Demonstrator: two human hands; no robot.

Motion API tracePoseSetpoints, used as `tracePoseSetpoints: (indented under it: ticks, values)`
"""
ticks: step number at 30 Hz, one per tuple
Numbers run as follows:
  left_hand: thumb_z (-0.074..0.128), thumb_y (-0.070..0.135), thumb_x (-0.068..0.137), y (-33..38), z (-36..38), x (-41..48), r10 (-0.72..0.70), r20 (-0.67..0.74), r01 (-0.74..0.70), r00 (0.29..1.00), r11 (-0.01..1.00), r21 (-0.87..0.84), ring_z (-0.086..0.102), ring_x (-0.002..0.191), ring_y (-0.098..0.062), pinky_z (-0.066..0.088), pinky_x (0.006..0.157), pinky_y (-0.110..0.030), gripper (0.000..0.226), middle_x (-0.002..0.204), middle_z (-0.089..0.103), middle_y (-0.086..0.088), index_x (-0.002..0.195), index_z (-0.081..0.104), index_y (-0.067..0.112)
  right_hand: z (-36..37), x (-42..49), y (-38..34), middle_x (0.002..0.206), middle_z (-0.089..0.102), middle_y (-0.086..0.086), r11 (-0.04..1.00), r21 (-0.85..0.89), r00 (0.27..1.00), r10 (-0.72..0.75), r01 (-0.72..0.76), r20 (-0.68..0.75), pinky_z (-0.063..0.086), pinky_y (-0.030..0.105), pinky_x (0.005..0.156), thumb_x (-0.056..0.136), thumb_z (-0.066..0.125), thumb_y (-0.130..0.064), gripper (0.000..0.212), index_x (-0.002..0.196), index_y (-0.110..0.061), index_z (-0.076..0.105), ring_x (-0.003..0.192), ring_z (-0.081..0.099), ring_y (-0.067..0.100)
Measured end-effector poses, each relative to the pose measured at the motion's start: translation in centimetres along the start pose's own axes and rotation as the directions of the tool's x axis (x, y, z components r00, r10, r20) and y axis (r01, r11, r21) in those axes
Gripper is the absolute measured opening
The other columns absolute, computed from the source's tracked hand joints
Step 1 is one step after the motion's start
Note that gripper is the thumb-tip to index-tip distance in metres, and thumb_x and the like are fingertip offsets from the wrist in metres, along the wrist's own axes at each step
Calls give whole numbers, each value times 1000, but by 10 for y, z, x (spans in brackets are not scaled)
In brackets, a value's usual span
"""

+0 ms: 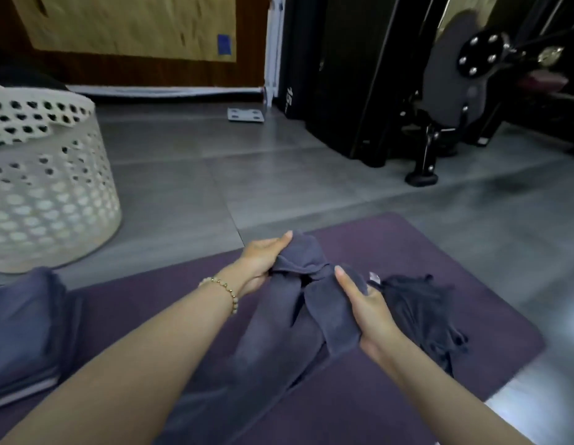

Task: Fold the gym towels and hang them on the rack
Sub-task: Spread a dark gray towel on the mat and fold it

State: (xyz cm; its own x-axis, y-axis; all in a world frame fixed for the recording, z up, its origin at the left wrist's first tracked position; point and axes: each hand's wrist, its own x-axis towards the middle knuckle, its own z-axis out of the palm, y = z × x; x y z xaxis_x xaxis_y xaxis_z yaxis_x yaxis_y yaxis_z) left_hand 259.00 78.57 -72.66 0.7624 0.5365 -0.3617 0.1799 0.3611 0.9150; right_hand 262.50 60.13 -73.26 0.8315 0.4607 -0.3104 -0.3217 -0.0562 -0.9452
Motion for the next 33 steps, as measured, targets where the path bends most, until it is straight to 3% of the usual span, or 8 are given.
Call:
tracePoseSetpoints:
  ticks: [7, 9, 13, 20, 23, 26, 29, 33]
  values:
    - [68, 23, 88, -93, 4, 74, 67, -44, -37, 997, 872, 488, 59, 64, -8, 47, 57, -14, 14, 81, 64, -3, 91, 71, 9, -104, 50, 85, 91, 75, 10, 952, -284, 990, 135, -118, 42, 55, 20, 66, 89, 64, -28, 28, 95, -1, 69, 84, 72, 17]
    - [59, 23, 94, -109, 11, 94, -24, -76, 56, 997, 888, 456, 56, 41, -7, 43, 39, -14, 11, 78, 55, -2, 94, 60, 12, -127, 60, 103, 93, 75, 7, 926, -362, 989, 134, -104, 60, 54, 18, 68, 90, 63, -23, 25, 98, -1, 70, 89, 71, 17]
    - [50, 19, 98, -132, 39, 129, 13, -69, 19, 998, 900, 435, 55, 37, -4, 46, 40, -13, 8, 78, 51, -5, 95, 49, 12, -156, 69, 131, 89, 76, 1, 914, -384, 976, 186, -129, 114, 53, 18, 68, 89, 63, -15, 14, 98, -7, 71, 86, 71, 13]
    - [51, 17, 97, -107, 103, 189, 458, 30, -395, 889, 731, 556, 57, 61, -17, 43, 64, -27, 7, 71, 56, -2, 91, 51, 14, -198, 81, 143, 93, 76, -1, 957, -226, 983, 181, -183, -27, 55, 20, 71, 84, 69, -19, 15, 97, -11, 72, 87, 71, 12]
    - [53, 20, 97, -125, 114, 194, 347, 189, -385, 919, 679, 625, 59, 96, -21, 41, 83, -21, 24, 112, 58, -10, 119, 53, 11, -214, 84, 153, 90, 75, 0, 954, -223, 979, 182, -198, -89, 56, 23, 71, 76, 74, -32, 30, 95, -9, 72, 84, 71, 15]
    - [53, 35, 96, -172, 103, 180, 155, 280, -319, 947, 528, 787, 25, 141, -20, 27, 110, -31, 68, 159, 8, -5, 151, 17, 21, -227, 82, 168, 69, 60, 14, 933, -314, 980, 131, -174, -153, 53, 26, 62, 57, 77, -66, 73, 72, 2, 54, 68, 62, 24]
    - [52, 40, 94, -220, 97, 147, 251, 214, -308, 944, 440, 843, 37, 131, -26, 34, 107, -40, 56, 143, 35, -8, 141, 36, 14, -232, 81, 181, 74, 57, 30, 943, -286, 978, 126, -170, -167, 56, 42, 72, 56, 77, -67, 79, 77, 7, 57, 73, 64, 34]
    - [59, 39, 90, -257, 105, 95, 190, 103, -204, 976, 660, 723, 55, 79, -10, 45, 74, -26, 22, 85, 60, 7, 94, 60, 17, -236, 77, 190, 79, 65, 26, 944, -259, 966, 155, -206, -206, 57, 38, 75, 75, 76, -41, 59, 82, 15, 61, 80, 68, 30]
